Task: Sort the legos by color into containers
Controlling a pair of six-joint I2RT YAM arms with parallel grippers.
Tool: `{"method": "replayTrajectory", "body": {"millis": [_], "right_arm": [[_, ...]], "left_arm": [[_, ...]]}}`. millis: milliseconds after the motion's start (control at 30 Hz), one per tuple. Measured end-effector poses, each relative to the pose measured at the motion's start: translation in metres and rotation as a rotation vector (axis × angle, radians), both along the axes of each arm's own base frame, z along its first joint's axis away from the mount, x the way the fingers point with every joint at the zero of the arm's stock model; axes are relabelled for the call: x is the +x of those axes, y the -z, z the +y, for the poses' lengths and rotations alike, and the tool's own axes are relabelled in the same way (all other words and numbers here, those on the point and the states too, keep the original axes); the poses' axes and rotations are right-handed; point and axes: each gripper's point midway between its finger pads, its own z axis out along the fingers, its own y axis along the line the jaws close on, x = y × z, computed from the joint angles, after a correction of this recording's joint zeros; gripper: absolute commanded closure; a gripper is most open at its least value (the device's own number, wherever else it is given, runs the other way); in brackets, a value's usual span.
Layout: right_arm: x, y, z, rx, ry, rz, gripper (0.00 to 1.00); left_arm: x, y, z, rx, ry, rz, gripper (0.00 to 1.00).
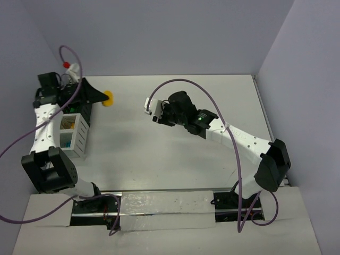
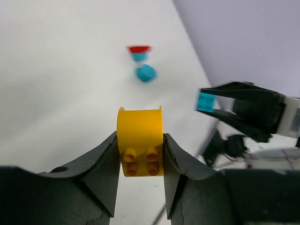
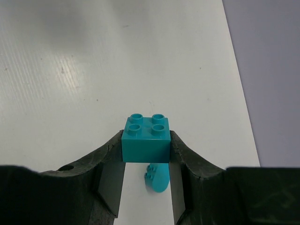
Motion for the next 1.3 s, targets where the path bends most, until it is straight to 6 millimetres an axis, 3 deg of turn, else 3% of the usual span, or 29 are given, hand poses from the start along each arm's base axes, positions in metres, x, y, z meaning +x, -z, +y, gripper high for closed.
{"method": "replayTrajectory", "body": {"millis": [133,233,400,567,700,967,1167,1300], "right_arm": [[-0.001,0.008,-0.007,-0.008,0.014,0.009,1.00],[-0.001,0.013,-0.009,-0.008,0.024,0.025,1.00],[0.001,0.014,-0.011,0.020,0.041,0.056,1.00],[0.005,0.016,-0.013,0.047,0.056,0.083,1.00],[0.007,0.020,-0.013,0.068,0.059,0.121,1.00],[0.007,0.022,-0.013,0.099,0.056,0.159,1.00],[0.005,0.022,-0.011,0.109,0.049,0.174,1.00],[0.004,0.024,-0.010,0.110,0.048,0.180,1.00]], "left_arm": [[0.006,-0.013,0.080,0.152,-0.186,-0.081,1.00],[0.002,-0.005,0.129,0.266,-0.305,-0.080,1.00],[-0.016,0.027,0.179,0.433,-0.416,-0.002,1.00],[-0.030,0.057,0.192,0.533,-0.436,0.063,1.00],[-0.036,0.077,0.199,0.574,-0.451,0.110,0.90],[-0.030,0.085,0.215,0.638,-0.494,0.107,0.82],[-0.022,0.088,0.224,0.654,-0.516,0.093,0.67],[-0.016,0.094,0.228,0.650,-0.531,0.085,0.62]]}}
